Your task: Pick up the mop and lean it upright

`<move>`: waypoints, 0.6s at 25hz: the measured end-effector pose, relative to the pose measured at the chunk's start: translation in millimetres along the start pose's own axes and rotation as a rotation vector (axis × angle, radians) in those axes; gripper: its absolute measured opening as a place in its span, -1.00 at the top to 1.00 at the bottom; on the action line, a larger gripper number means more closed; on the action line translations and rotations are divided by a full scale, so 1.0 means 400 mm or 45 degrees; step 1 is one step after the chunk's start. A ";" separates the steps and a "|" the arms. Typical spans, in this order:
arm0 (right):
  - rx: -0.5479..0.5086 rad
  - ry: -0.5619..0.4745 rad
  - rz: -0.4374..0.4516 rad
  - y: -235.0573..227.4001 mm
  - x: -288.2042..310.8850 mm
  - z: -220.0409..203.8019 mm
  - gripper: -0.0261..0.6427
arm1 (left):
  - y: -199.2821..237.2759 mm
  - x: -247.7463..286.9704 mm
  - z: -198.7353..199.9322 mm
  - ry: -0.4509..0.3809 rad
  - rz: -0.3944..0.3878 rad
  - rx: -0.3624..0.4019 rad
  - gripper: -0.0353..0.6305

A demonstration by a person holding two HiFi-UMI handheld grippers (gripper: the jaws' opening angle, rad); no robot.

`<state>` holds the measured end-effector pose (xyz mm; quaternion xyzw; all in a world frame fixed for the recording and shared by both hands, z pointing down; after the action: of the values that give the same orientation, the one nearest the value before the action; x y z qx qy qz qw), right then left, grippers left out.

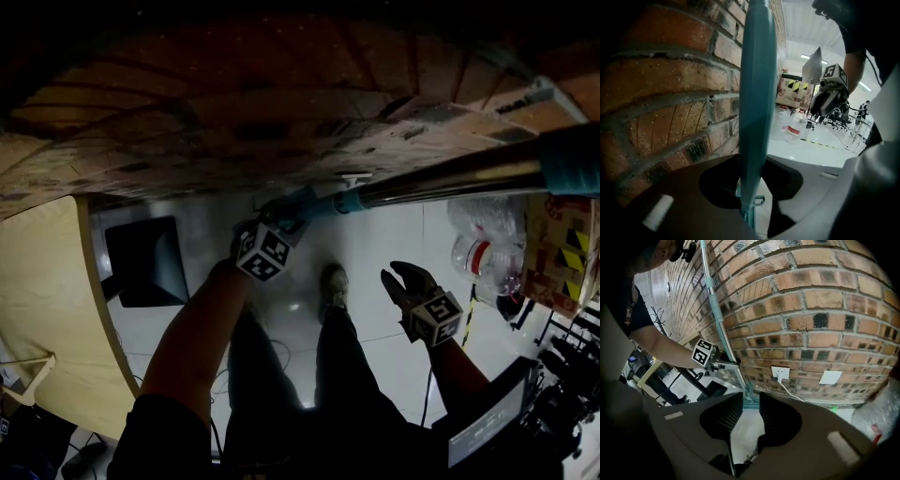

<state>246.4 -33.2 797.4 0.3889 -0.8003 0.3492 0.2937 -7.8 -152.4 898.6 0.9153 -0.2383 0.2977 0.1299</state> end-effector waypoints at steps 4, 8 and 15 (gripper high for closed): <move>-0.001 -0.010 0.003 0.001 0.005 0.006 0.56 | 0.000 0.015 -0.019 0.026 -0.006 -0.005 0.52; 0.024 -0.023 -0.016 -0.016 0.014 0.014 0.57 | 0.004 0.033 -0.052 0.063 0.002 -0.017 0.52; 0.016 0.001 -0.060 -0.086 0.082 -0.017 0.61 | 0.001 0.054 -0.080 0.096 -0.003 -0.010 0.52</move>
<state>259.0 -57.0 836.9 0.4093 -0.7887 0.3473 0.2996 -8.2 -148.3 937.1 0.9031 -0.2333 0.3309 0.1429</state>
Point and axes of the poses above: the fingertips, and each gripper's own axes: x forward along the fingers, y to its left, z out of its top, the point moved 9 cm from there along -x, backward along the fingers, and after that the axes turned 1 degree about z, right-handed, at the moved point
